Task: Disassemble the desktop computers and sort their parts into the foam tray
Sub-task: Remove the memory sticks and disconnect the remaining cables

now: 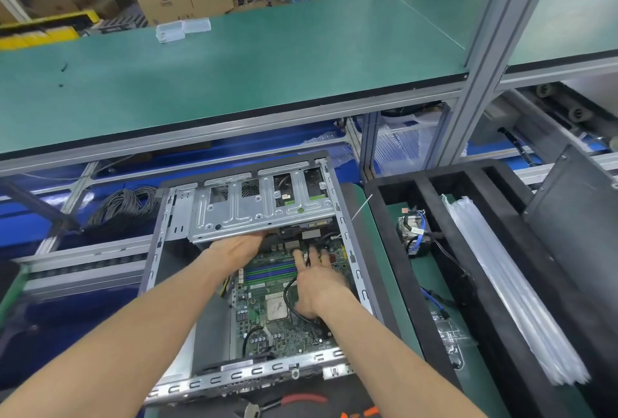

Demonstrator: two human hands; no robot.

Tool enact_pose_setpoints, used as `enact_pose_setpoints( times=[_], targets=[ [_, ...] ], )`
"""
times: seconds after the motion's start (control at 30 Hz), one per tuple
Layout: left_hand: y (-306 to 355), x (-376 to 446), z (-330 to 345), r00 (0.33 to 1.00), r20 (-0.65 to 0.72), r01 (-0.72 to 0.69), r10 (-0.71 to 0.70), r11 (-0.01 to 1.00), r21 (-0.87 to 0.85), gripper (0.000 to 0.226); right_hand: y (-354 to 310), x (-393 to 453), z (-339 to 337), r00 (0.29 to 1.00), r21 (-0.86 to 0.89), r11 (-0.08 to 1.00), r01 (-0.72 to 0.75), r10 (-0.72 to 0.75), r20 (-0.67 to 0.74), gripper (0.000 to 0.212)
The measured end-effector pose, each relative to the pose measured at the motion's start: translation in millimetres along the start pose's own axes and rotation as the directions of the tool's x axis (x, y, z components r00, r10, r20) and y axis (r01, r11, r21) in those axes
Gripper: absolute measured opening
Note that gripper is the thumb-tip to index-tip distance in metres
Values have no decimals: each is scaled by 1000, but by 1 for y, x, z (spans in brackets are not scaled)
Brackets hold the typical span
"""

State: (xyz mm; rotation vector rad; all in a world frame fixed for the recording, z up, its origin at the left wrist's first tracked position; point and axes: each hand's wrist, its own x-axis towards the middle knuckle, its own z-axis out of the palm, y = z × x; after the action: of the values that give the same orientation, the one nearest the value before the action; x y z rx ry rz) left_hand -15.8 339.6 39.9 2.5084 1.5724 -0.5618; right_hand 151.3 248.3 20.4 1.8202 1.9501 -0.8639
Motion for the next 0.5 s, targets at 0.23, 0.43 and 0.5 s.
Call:
enact_pose_setpoints(
  times=[0.23,0.43,0.5],
  targets=[
    [-6,-15,-8,987,-63,-114,149,919,376,62,0,1,1,1000,-6,1000,0,0,3,104],
    [0,-16,-10,994,-47,-68,96,908,414,61,0,1,1,1000,-33,999,1,0,23,106],
    [-1,-18,-11,998,-28,-38,53,921,387,56,0,1,0,1000,-34,999,-2,3,25,105]
  ],
)
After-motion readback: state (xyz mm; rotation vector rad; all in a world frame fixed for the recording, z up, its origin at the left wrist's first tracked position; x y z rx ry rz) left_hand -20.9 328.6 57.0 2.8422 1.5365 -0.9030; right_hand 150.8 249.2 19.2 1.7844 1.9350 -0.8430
